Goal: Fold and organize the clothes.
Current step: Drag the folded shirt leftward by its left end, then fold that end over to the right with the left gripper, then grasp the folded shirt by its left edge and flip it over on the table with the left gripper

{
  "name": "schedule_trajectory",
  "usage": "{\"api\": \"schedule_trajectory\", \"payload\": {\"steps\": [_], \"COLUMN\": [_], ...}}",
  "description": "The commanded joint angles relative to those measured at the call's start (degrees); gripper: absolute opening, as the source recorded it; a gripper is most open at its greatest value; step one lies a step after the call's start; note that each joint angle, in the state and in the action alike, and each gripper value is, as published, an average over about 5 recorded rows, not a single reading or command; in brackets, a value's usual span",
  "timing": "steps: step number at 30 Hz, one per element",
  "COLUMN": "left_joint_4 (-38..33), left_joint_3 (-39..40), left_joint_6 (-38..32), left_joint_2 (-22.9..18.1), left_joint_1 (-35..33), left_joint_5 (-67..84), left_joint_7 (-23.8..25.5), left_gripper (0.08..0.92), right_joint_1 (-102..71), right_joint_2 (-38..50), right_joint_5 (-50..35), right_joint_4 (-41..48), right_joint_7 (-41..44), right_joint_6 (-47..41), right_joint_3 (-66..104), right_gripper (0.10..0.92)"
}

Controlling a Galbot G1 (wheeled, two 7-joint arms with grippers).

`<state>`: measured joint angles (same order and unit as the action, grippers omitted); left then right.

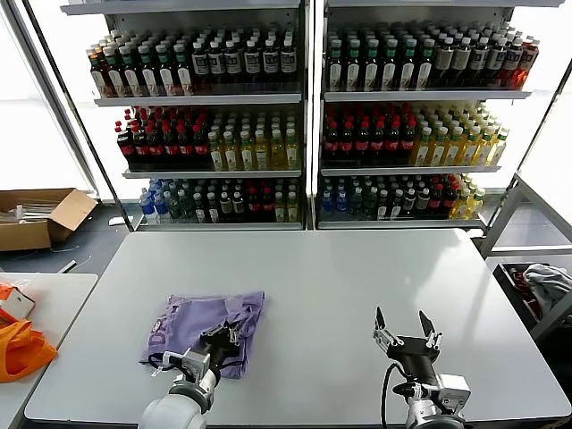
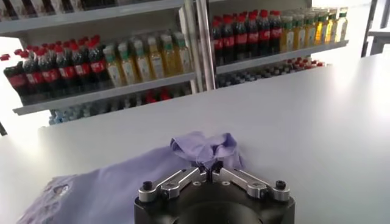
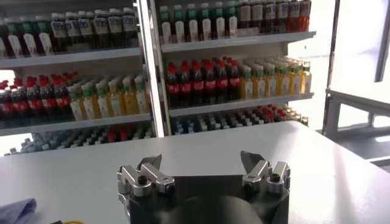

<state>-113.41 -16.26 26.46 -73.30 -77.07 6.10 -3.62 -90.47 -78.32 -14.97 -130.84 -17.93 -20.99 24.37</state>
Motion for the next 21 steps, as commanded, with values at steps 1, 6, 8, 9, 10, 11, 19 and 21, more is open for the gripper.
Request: {"api": "schedule_trajectory", "payload": {"steps": [1,6,8,9,10,11,19,21], "left_joint_4": [2.46,-1.61,-5.69,-7.80,-10.05,-11.90,-16.01,-13.79], "left_joint_3": [2.06,2.64,2.85,2.88,2.79,2.54,-5.31,-8.92], "left_joint_6": [-2.33,-3.84,-3.37,-3.00,-2.68,-2.41,-3.27,-3.53], "left_joint_2": [-0.99,-1.60,-1.87,-1.98,-2.11,-2.22,-0.13,1.59], "left_joint_1": [-0.83,-3.28,-4.69,-5.36,-6.01,-6.57,-5.08,-3.94], "left_joint_5": [0.74,10.84,19.20,23.20,27.09,30.12,29.61,23.81], "left_joint_7": [1.63,1.75,2.07,2.26,2.45,2.62,-0.78,-2.04], "left_gripper": [0.130,0.257,0.318,0.344,0.378,0.404,0.638,0.690], "right_joint_1": [0.02,0.82,1.29,1.60,1.94,2.25,4.15,4.87], "right_joint_2": [-0.25,-0.04,0.13,0.23,0.34,0.43,1.17,1.61], "right_joint_5": [0.26,0.42,0.42,0.42,0.41,0.40,0.23,0.04], "right_joint_4": [0.37,1.19,1.67,1.94,2.21,2.44,3.86,4.05], "right_joint_7": [0.01,0.00,-0.04,-0.06,-0.09,-0.12,-0.14,-0.15], "right_joint_6": [0.07,0.10,0.12,0.12,0.11,0.10,0.09,-0.06], "right_joint_3": [-0.79,-1.93,-2.35,-2.58,-2.83,-3.07,-5.00,-5.20], "right_gripper": [0.823,0.823,0.823,0.823,0.823,0.823,0.823,0.823]}}
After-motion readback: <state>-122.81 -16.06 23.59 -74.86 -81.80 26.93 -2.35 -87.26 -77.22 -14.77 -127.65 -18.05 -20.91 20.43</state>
